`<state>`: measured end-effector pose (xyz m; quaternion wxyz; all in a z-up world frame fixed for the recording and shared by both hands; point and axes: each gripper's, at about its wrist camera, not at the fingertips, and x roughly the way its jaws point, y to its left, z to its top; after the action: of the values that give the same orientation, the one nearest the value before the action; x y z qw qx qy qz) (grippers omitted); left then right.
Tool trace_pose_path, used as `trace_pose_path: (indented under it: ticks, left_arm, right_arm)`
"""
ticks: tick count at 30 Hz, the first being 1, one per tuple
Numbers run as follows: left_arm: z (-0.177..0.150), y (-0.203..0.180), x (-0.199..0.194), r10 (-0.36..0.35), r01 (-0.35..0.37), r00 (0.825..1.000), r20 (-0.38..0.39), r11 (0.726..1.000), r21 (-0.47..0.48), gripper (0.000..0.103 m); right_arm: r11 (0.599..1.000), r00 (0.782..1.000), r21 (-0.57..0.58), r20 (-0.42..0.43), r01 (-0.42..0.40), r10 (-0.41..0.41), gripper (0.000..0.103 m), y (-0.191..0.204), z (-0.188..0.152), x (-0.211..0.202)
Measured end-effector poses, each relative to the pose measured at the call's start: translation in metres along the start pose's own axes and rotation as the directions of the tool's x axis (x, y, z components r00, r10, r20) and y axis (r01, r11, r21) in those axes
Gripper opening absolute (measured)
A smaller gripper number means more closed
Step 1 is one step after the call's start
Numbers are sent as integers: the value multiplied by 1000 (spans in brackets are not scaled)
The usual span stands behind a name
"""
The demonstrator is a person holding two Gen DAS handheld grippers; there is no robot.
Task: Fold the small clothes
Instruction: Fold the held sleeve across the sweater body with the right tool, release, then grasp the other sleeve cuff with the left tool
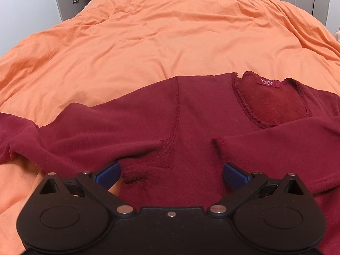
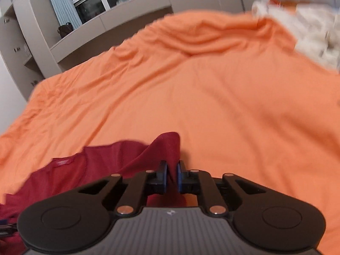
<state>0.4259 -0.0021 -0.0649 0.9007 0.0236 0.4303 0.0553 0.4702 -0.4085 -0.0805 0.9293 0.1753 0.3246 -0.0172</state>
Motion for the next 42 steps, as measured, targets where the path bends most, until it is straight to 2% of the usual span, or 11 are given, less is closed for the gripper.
trace_pose_path:
  ticks: [3,6,8,14,18,21,24,28,32,39,42]
  left_arm:
    - [-1,-3,3,15,-15,1000,-14,1000,12,103]
    - [-1,-2,5,13,-13,1000,-24,1000,6,103]
    - [-2,-1,7,10,-10,999,-33,1000,0,103]
    - [-3,-2,8,13,-13,999,-37,1000,1,103]
    - [-3,-3,9,15,-15,999,-37,1000,2,103]
    - [-3,-3,9,15,-15,999,-37,1000,2,103]
    - [-3,-3,9,15,-15,999,-37,1000,3,103]
    - [-3,-3,9,16,-16,999,-37,1000,4,103]
    - [-4,-4,10,28,-27,999,-35,1000,12,103]
    - [-5,-8,6,47,-47,999,-12,999,28,102]
    - [-2,-4,-9,35,-35,999,41,999,13,102]
  right_arm:
    - [998,999,-50,-36,26,-28,12,5,-2,8]
    - [994,998,-96,-39,44,-48,30,9,-10,1]
    - [992,999,-119,-22,33,-36,62,11,-15,-17]
    - [933,996,-351,48,86,-74,87,27,-44,-77]
    - [844,990,-521,13,126,-139,83,43,-77,-84]
    - [797,981,-578,36,174,-188,66,51,-96,-74]
    - [820,986,-550,43,157,-160,49,55,-101,-64]
    - [835,984,-522,60,176,-170,10,50,-102,-57]
    - [837,977,-505,107,213,-183,1,45,-98,-69]
    - [853,983,-490,55,178,-173,7,41,-96,-67]
    - [865,984,-471,46,172,-170,36,41,-95,-77]
